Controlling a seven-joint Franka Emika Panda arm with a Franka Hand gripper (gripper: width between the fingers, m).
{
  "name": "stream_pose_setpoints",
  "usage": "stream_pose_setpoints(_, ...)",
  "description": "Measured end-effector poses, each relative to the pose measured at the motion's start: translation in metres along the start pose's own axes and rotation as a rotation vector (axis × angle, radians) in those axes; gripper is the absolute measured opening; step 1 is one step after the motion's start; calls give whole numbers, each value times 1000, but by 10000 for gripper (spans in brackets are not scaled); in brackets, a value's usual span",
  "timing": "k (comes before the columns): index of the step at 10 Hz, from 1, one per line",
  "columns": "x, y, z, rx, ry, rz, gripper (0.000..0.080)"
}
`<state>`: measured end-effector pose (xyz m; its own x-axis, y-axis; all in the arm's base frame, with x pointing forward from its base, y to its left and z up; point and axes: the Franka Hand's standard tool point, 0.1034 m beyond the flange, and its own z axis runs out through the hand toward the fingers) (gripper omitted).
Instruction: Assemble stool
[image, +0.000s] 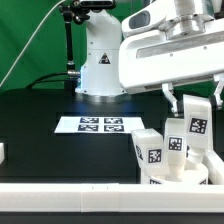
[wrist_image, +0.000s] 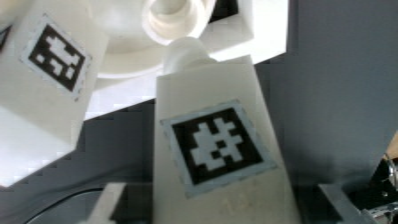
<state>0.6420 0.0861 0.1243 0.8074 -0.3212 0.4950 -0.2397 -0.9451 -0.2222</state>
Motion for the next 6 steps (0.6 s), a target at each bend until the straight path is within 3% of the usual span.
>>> stream_pose_setpoints(6, -18, 3, 14, -11, -6, -10, 328)
